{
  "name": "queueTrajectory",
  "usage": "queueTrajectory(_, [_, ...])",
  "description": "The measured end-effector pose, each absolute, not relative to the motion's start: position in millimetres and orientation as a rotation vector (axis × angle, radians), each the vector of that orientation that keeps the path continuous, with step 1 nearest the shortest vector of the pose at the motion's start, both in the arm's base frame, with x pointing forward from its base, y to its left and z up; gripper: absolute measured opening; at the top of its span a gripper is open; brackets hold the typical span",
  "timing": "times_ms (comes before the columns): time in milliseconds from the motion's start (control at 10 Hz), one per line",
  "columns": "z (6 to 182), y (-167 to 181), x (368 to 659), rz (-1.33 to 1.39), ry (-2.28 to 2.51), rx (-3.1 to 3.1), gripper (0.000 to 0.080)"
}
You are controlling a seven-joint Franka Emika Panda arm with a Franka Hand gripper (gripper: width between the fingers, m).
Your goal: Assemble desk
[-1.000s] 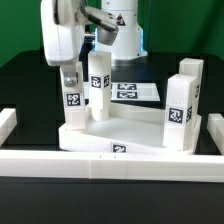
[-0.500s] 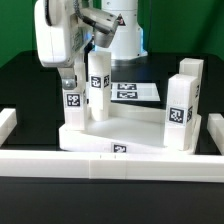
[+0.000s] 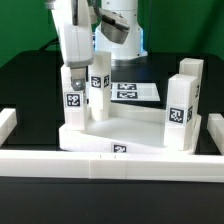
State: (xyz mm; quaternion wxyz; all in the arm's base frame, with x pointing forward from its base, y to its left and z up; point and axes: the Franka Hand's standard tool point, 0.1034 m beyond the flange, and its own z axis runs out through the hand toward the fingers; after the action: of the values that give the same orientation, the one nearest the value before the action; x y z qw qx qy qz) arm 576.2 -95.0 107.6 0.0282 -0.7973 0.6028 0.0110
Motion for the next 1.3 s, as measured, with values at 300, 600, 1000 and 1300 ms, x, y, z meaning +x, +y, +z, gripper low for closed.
queueTrajectory(300, [106.8,-95.5,574.7,0.023,1.519,-2.736,0.0649])
queueTrajectory(600, [106.7,-96.0,574.6,0.019,1.164,-2.916,0.0649])
queueTrajectory(1000, [104.7,-95.4,574.1,0.007,0.750,-3.058,0.0649])
queueTrajectory(1300, [105.1,-97.3,574.8,0.003,0.406,-3.132,0.0649])
